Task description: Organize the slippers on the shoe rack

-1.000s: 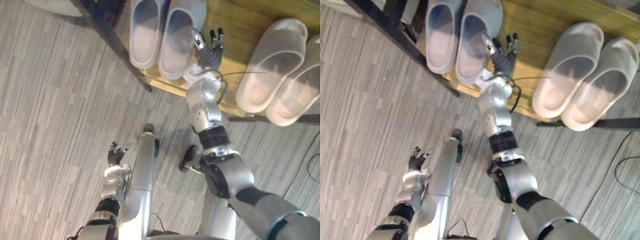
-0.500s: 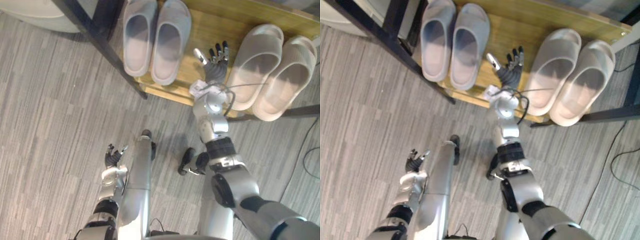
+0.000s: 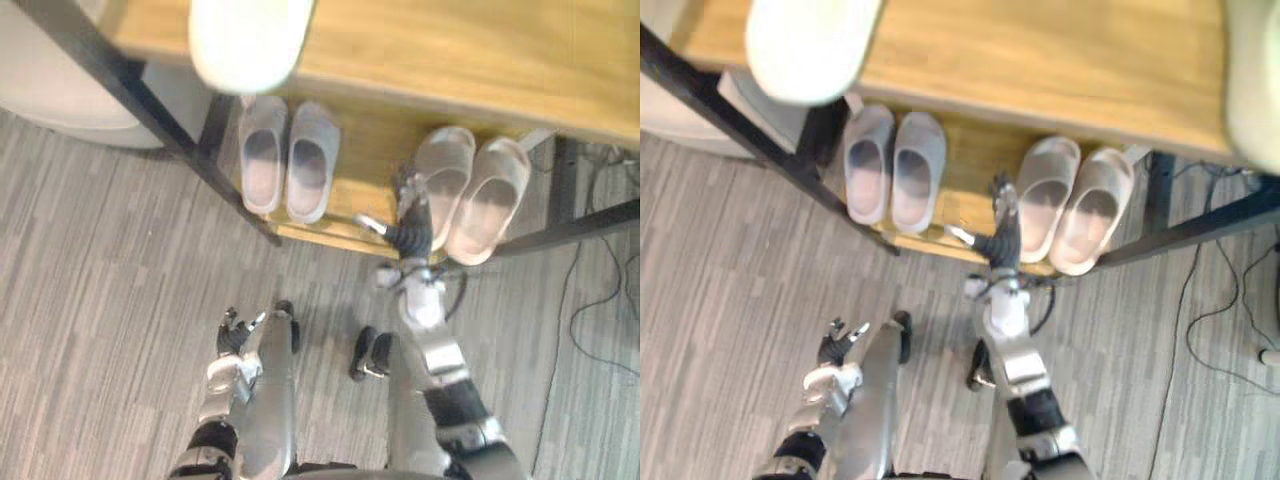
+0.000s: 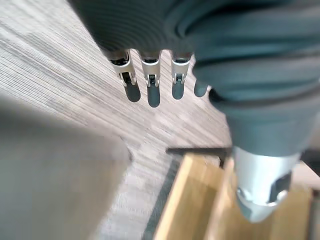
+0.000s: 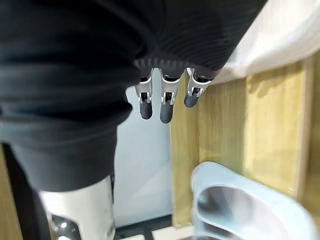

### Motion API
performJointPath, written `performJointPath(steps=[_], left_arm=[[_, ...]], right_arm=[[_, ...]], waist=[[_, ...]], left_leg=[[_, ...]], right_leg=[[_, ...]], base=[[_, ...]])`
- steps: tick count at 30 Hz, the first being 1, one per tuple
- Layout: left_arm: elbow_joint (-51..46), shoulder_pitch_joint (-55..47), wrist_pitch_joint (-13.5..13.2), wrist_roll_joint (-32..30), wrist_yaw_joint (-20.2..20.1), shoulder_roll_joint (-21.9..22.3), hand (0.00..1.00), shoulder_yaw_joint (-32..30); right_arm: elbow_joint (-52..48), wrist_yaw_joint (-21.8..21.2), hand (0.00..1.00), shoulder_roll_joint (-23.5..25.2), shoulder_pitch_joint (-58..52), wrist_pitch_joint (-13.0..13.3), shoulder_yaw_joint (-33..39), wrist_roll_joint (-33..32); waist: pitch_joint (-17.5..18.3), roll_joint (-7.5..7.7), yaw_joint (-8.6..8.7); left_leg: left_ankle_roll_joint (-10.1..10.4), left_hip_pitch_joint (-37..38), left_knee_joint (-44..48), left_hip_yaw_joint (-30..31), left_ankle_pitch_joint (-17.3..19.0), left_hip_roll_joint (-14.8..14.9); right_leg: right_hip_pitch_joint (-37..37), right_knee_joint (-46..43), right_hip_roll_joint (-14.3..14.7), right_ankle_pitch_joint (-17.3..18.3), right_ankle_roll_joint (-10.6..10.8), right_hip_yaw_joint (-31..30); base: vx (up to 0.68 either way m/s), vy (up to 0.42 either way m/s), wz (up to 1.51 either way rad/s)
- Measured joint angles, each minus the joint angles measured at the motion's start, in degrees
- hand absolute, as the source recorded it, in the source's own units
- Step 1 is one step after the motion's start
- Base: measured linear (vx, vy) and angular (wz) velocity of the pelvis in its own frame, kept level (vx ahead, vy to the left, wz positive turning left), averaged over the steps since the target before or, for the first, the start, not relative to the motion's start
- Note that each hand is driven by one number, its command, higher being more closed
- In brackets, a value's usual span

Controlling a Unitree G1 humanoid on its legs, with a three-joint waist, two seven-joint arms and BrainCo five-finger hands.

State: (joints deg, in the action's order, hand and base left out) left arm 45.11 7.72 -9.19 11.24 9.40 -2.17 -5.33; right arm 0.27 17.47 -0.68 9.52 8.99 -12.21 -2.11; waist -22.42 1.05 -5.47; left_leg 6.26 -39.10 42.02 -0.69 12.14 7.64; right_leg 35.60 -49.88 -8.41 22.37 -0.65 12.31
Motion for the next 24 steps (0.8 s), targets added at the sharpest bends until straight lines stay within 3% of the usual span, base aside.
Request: performJointPath(steps=[6,8,11,18,24], left_arm=[[1.92,-4.58,0.28,-3.00,-3.09,0.06,0.00,9.70],[3.05,-5.25,0.73,-3.62,-4.01,0.00,0.00,12.34],[4.98,-5.78,0.87,-4.84,-4.71,0.14,0.00,14.32],[6.41,-7.16,0.88,-6.60,-4.82,-1.95,0.00,16.15],[6.58,-7.40,0.89,-8.52,-5.02,-3.18,0.00,18.83]], right_arm=[[2.41,-7.63,0.00,-2.26,-15.23,0.33,1.59,0.48],[6.26,-8.65,0.00,-2.11,-17.84,0.85,3.84,1.58],[16.19,-9.92,0.00,-2.30,-18.66,0.70,7.37,2.12],[36.40,-10.68,0.00,-4.81,-19.27,-0.50,12.65,2.18],[46.17,-11.30,0.00,-5.09,-19.14,-1.07,14.33,2.19]], waist=[[5.54,3.35,2.36],[7.67,3.44,2.99],[10.35,2.76,3.85],[13.56,-0.67,5.43],[14.73,-1.10,5.61]], left_leg=[[-0.97,13.76,-12.16,-3.90,-2.04,-0.49],[-1.18,17.23,-15.50,-5.11,-2.64,-0.82],[-1.48,22.70,-22.04,-6.05,-4.76,-1.75],[-1.83,32.97,-36.28,-6.54,-10.32,-3.15],[-2.29,36.20,-39.34,-6.57,-11.49,-3.56]], right_leg=[[-12.68,13.46,0.55,-4.18,1.60,-1.02],[-15.80,17.19,0.60,-5.35,2.23,-1.40],[-20.48,23.24,0.64,-7.46,2.99,-1.65],[-29.89,36.17,1.62,-12.86,3.79,-1.47],[-33.83,41.77,2.32,-15.75,4.16,-1.70]], base=[[0.19,0.107,-0.15],[0.18,0.082,-0.18],[0.14,0.060,-0.07],[0.08,0.036,-0.02],[0.00,0.019,-0.02]])
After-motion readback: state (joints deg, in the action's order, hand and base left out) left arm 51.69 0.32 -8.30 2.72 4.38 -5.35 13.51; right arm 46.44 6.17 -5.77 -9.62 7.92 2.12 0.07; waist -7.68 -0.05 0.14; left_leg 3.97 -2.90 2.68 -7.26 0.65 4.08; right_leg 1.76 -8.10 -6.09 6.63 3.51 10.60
